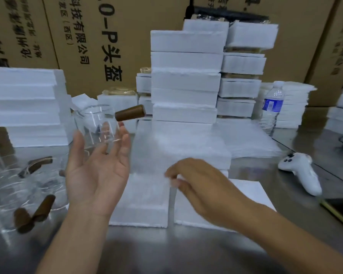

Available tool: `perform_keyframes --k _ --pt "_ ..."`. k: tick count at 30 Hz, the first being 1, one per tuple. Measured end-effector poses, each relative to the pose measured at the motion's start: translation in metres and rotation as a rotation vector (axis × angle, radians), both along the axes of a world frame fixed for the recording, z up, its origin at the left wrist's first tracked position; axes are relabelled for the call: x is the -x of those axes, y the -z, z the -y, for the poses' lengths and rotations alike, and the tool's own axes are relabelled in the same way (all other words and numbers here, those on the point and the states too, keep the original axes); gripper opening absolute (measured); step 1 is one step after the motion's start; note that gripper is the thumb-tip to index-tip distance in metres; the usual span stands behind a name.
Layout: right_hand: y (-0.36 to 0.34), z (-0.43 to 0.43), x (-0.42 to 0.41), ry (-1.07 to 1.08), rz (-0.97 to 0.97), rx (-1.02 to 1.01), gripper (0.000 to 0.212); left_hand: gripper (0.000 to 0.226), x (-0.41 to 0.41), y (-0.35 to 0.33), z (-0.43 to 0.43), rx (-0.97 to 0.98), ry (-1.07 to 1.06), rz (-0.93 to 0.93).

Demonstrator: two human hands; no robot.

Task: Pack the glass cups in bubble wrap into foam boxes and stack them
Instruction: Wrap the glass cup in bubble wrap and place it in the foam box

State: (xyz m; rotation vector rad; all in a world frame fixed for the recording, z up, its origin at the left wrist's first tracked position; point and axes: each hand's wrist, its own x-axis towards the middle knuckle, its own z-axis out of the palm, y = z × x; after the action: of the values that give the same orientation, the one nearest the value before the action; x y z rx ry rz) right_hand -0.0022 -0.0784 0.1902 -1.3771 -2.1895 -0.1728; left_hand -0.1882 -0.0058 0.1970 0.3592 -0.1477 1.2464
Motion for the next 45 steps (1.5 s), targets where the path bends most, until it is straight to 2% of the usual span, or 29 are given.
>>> perform_keyframes --k 3,5,7,11,12,14,17,19,24,26,29,30,34,36,42,45 --pt "0.010 0.001 0.008 -0.071 0.138 0.058 0.023 0.070 0.004 -0.001 -0.002 -0.055 0.004 0.033" --pt "0.016 0.003 0.009 -0.049 0.078 0.110 0.032 0.076 0.002 -0.001 -0.001 -0.102 0.031 0.009" --pt "0.018 0.004 0.005 0.015 -0.048 0.098 0.042 0.077 -0.004 -0.001 0.001 -0.140 0.041 -0.068" --pt "0.013 0.004 -0.009 0.162 -0.494 -0.155 0.048 0.078 -0.020 -0.001 0.008 -0.205 0.064 -0.276" --pt "0.012 0.003 -0.014 0.176 -0.551 -0.209 0.051 0.077 -0.024 -0.001 0.011 -0.221 0.056 -0.345" --pt "0.011 0.004 -0.023 0.195 -0.503 -0.231 0.052 0.078 -0.032 0.000 0.015 -0.246 0.034 -0.481" --pt "0.015 0.003 -0.033 0.228 -0.330 -0.198 0.046 0.086 -0.042 0.003 0.021 -0.291 0.016 -0.630" --pt "0.017 0.002 -0.038 0.251 -0.296 -0.212 0.040 0.094 -0.046 0.005 0.023 -0.318 -0.001 -0.708" --pt "0.015 0.000 -0.045 0.220 -0.237 -0.184 0.028 0.089 -0.052 0.011 0.027 -0.397 -0.047 -0.857" --pt "0.013 0.000 -0.048 0.262 -0.241 -0.232 0.025 0.091 -0.054 0.014 0.027 -0.426 -0.097 -0.967" --pt "0.010 0.001 -0.057 0.362 -0.264 -0.312 0.022 0.090 -0.057 0.021 0.026 -0.538 -0.210 -1.247" --pt "0.010 0.001 -0.060 0.398 -0.281 -0.316 0.022 0.081 -0.059 0.024 0.026 -0.577 -0.257 -1.333" --pt "0.010 0.000 -0.074 0.483 -0.390 -0.286 0.025 0.020 -0.067 0.033 0.029 -0.777 -0.492 -1.556" --pt "0.010 -0.001 -0.077 0.491 -0.455 -0.277 0.025 0.010 -0.070 0.037 0.035 -0.868 -0.551 -1.696" --pt "0.010 0.000 -0.081 0.494 -0.557 -0.302 0.024 0.055 -0.081 0.039 0.049 -0.992 -0.875 -2.111" --pt "0.010 -0.001 -0.081 0.491 -0.583 -0.328 0.024 0.048 -0.082 0.041 0.050 -0.982 -0.975 -2.213"
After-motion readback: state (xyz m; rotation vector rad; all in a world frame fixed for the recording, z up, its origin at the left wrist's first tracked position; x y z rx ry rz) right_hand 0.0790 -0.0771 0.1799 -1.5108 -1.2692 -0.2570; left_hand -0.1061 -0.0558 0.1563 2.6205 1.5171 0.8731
